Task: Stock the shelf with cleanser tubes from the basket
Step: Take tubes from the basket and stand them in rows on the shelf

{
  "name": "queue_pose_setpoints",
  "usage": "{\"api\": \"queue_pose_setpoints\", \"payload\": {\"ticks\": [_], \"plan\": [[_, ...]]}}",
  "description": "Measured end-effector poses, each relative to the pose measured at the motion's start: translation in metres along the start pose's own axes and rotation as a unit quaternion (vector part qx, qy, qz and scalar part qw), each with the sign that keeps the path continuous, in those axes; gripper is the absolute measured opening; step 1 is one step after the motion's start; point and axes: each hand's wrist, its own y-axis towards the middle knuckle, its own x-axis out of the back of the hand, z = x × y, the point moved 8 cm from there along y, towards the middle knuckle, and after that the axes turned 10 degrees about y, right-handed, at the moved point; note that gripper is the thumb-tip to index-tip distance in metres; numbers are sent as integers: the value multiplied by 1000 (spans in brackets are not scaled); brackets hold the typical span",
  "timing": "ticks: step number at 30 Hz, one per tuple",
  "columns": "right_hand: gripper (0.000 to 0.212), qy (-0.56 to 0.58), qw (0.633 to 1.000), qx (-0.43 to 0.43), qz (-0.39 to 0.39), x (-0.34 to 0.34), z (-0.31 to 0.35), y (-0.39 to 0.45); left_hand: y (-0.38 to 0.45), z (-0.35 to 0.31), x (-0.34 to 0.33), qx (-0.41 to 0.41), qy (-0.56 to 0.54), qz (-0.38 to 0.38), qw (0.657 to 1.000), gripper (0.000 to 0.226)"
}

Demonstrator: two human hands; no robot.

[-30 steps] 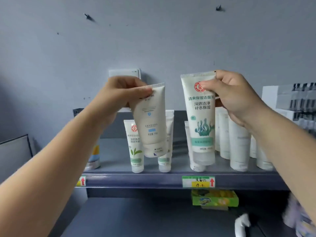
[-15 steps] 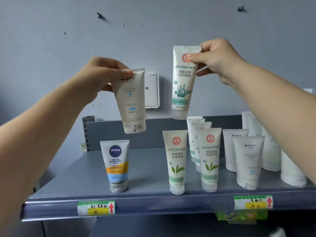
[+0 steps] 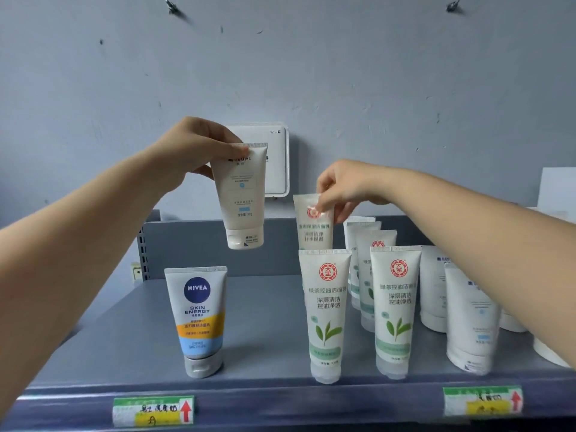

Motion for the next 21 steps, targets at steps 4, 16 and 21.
{"api": "queue_pose_setpoints", "payload": {"ticks": [4, 16, 21], "plan": [[22, -54, 996, -24, 61, -16, -16, 6, 6, 5, -7, 2, -1, 3, 1000, 5], [29, -62, 994, -31, 87, -35, -39, 7, 11, 20, -21, 20, -4, 2, 1000, 7], [27, -76, 992, -33, 95, -34, -41, 5, 12, 28, -28, 28, -9, 12, 1000, 4]]}}
